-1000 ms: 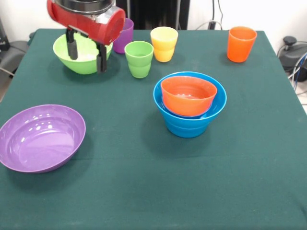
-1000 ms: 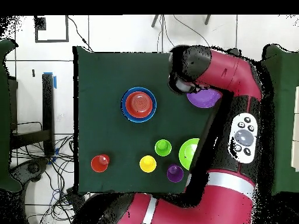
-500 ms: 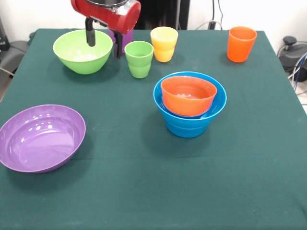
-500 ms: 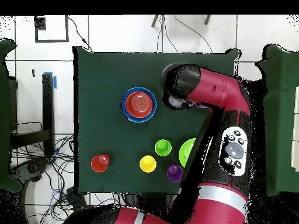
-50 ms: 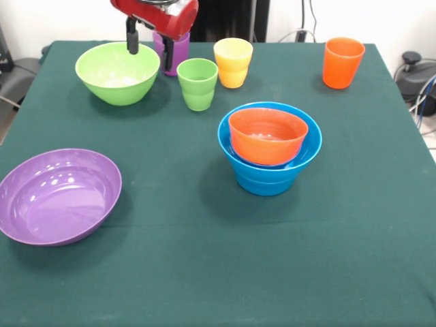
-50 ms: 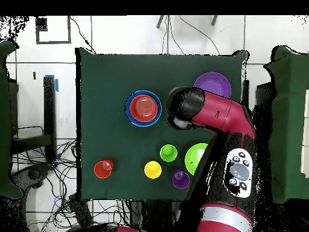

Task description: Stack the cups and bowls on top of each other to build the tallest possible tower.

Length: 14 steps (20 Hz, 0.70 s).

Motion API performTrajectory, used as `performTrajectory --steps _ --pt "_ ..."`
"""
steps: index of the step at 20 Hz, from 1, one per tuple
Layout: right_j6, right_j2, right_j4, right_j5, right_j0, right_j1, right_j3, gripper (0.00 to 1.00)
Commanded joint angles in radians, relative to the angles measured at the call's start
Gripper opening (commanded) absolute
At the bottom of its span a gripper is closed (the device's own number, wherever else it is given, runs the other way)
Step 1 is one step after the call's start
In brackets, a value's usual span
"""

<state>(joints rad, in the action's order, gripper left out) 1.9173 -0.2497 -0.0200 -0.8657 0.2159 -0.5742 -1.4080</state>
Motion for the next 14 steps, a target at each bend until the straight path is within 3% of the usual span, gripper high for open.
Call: performTrajectory --steps 1,14 --pt "0.191 0.028 -0.003 0.103 -0.017 0.023 -0.14 1.0" --pt "0.194 0.039 -0.045 0.253 0.002 0.056 -0.225 1.0"
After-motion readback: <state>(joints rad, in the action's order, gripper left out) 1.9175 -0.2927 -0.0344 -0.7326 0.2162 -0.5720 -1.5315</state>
